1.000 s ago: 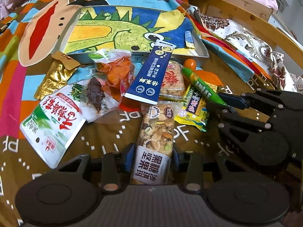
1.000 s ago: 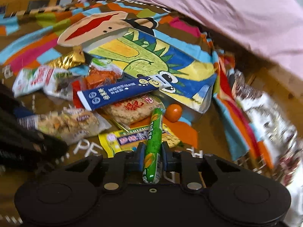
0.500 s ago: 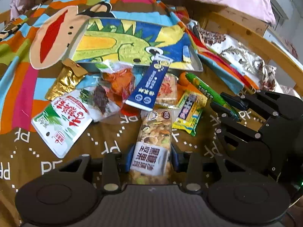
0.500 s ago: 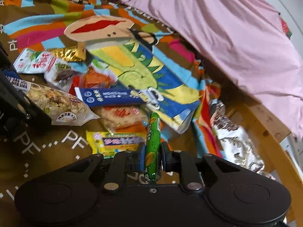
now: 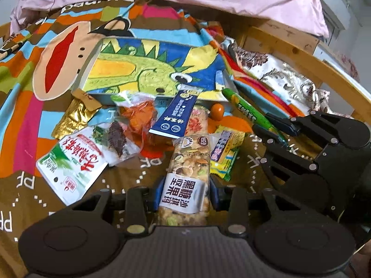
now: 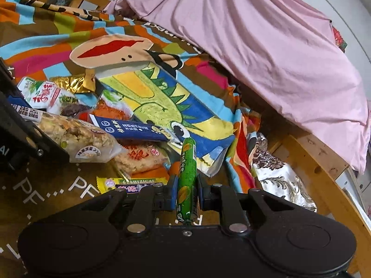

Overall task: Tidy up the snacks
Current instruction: 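Carry the nut bar into the tray with left tool while right tool lowers the sausage there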

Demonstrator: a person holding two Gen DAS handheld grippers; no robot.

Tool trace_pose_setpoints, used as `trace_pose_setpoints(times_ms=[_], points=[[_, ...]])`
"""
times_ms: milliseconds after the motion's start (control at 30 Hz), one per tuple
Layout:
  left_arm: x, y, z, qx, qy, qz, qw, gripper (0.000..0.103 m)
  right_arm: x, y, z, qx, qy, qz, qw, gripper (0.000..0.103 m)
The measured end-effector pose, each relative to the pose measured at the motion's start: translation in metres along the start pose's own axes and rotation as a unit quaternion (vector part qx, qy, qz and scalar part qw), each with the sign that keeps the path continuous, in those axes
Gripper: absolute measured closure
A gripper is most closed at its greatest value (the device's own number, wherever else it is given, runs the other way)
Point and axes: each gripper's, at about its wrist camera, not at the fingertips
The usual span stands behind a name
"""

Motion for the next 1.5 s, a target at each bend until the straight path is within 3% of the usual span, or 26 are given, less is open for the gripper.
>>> trace_pose_setpoints(times_ms=[167,533,800,967,1133,1500], points=[[0.004,-0.009,-0.004,-0.012,0.004,-0.040,0.9991,0.061,0.002,-0.001,-0.006,-0.008,0.007,-0.010,1.000,0.085],[0.017,-0.009,-0.007,-0.027,-0.004,-0.067,0.9974,0.061,0.007,0.005,-0.013,-0.018,0.017,-0.023,0.999,0.085],[0.067,0.009,-0.002,-0.008,-0.016,-0.123,0.9923,0.061,0.021,0.046,-0.020,-0.056,-0.002,-0.075,0.996,0.085],[0.107,0.043,-0.007,0.006,-0.007,-0.153,0.9882,0.061,0.031,0.087,-0.033,-0.065,0.021,-0.091,0.994,0.085],[0.138,0.090,-0.014,0.009,0.001,-0.155,0.9878,0.061,0.033,0.127,-0.048,-0.054,0.066,-0.086,0.993,0.085],[0.178,0.179,-0.014,0.012,-0.014,-0.109,0.9938,0.061,0.028,0.192,-0.069,-0.005,0.150,-0.052,0.987,0.084]])
Point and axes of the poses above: each gripper's, at about its wrist camera, not at the fingertips, and y roughly the way its jaws point, z to its left, x to its top, and after that the axes turned 8 degrees about -y, right-handed
